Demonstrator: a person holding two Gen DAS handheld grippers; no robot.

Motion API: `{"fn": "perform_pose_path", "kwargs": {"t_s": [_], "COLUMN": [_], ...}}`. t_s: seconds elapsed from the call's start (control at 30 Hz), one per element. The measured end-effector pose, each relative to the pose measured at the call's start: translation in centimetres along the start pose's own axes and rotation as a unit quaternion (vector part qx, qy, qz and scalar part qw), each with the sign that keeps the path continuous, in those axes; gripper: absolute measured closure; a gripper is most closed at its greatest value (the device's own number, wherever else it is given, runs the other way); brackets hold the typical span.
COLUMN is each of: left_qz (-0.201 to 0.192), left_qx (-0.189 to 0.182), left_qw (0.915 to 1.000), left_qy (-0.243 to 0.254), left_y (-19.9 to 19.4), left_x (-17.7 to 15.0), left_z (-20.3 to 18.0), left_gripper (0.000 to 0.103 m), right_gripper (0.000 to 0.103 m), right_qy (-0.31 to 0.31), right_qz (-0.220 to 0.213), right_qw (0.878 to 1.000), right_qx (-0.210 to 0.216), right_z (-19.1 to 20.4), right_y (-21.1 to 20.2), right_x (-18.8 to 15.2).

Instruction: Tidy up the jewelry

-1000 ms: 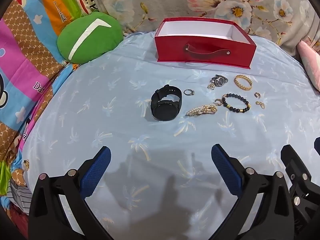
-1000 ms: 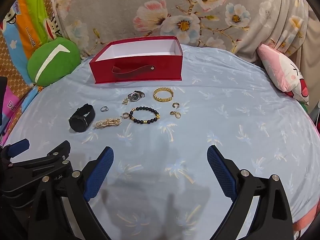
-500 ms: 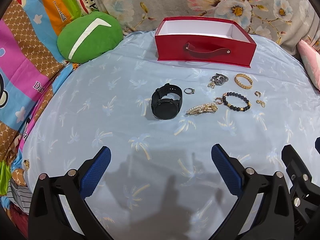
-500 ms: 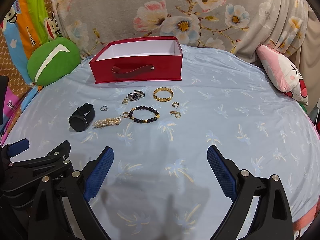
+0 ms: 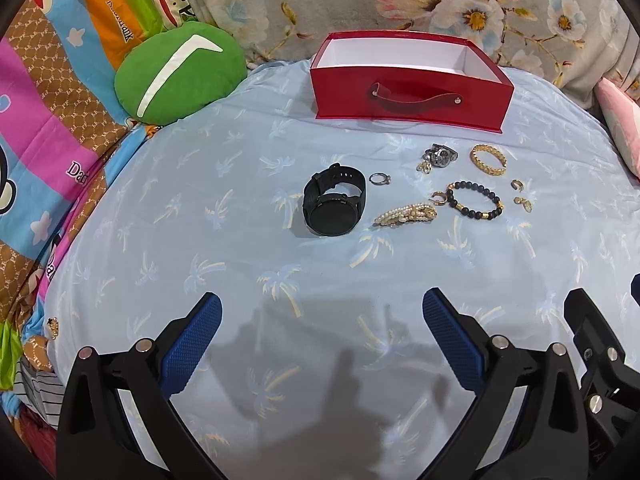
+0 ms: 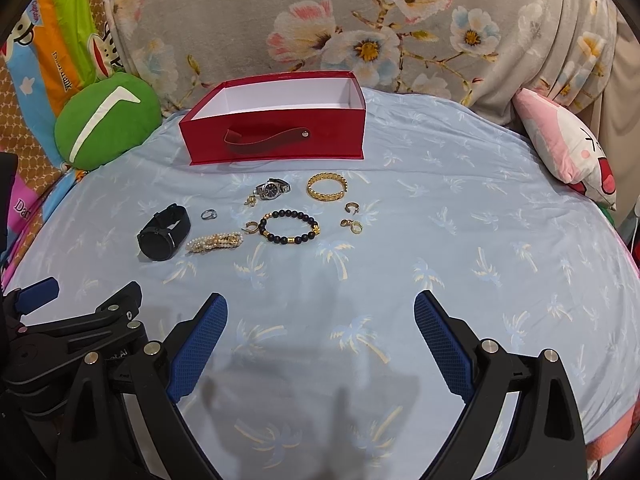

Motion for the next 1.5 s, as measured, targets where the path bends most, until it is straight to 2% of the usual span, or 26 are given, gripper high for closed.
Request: {"fn": "perform_pose_path", "kwargs": {"t_s": [1.5], "left_qz": [0.003], "left_qx": [0.000], "left_qw": [1.0000], "left_qy": [-0.004], "left_y": [0.6], "left_x": [-0.9], "left_z": [-0.6], "left_gripper": [0.005], "right_gripper": [0.010], "right_qy": [0.001], "right_qz": [0.001], "right_qw": [1.000], "right_qx": [0.000], "right_z": [0.1], "right_y": [0.0], "right_x": [0.0]}}
Point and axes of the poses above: each gripper's, at about its wrist camera, not at the fingertips, and y roughly the way its jaws point, z to its left, x to its top, the point moved 1 cm from there along y, roughly the way its jaws point, and after that the axes turned 5 degrees about z, right-handed, at the moved point
